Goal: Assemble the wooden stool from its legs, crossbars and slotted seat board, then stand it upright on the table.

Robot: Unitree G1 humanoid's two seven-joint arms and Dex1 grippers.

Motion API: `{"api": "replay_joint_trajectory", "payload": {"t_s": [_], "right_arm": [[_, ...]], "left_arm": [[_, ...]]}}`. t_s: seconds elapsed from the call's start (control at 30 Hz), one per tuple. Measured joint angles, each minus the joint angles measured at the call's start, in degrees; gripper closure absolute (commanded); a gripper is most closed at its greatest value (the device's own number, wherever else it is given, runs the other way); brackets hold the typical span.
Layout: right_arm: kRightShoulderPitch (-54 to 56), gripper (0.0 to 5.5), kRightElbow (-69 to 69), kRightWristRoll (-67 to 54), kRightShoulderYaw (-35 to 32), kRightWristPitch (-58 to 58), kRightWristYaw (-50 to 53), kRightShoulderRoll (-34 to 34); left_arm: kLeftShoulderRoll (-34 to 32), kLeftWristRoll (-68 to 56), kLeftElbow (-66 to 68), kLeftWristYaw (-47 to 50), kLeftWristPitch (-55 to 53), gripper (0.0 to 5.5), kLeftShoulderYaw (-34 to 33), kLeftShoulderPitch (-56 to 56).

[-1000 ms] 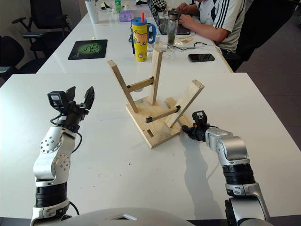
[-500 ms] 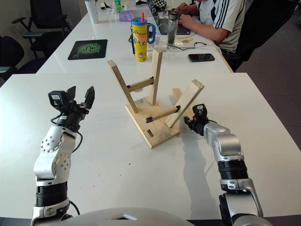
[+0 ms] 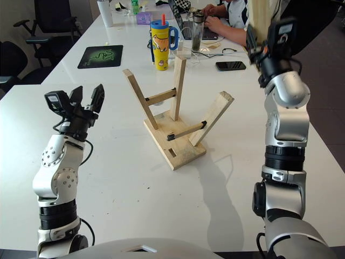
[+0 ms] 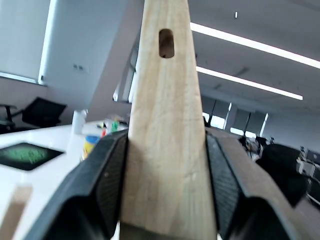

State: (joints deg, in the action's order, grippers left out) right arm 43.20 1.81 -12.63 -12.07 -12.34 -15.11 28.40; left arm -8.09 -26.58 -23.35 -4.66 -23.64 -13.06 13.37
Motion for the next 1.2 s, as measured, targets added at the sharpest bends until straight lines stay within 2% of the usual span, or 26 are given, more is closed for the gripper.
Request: {"api": "replay_joint_trajectory", "payload": {"t_s": [0.2,0.37,0.47,0.7,0.93,1.2], "right_arm": [[2.5,3.44,-12.2,-7.2,6.2,-5.5,-9.1,-0.2],[-1.9,3.44,-18.9,-12.1,11.1,-12.0,-15.0,-0.7],[-5.7,3.44,-22.1,-14.0,13.7,-14.7,-17.8,-0.9],[-9.4,3.44,-26.8,-16.1,15.5,-16.8,-21.6,-0.4],[-11.8,3.44,-28.3,-17.0,16.3,-17.2,-24.7,1.2],[-13.4,3.44,-28.4,-15.2,17.2,-16.2,-26.8,2.6]], "left_arm": [[4.1,-22.9,-4.8,3.6,-8.3,1.96,-4.0,4.5],[4.9,-44.6,-8.9,7.5,-11.0,1.96,-4.5,7.4],[3.4,-51.8,-10.2,9.4,-11.2,1.96,-3.8,9.0],[0.4,-56.0,-11.0,11.2,-10.7,1.96,-1.2,9.0],[-1.9,-59.0,-10.7,12.3,-8.2,1.96,-1.7,9.1],[-4.2,-59.0,-10.0,12.3,-6.9,2.97,-1.6,9.1]]}}
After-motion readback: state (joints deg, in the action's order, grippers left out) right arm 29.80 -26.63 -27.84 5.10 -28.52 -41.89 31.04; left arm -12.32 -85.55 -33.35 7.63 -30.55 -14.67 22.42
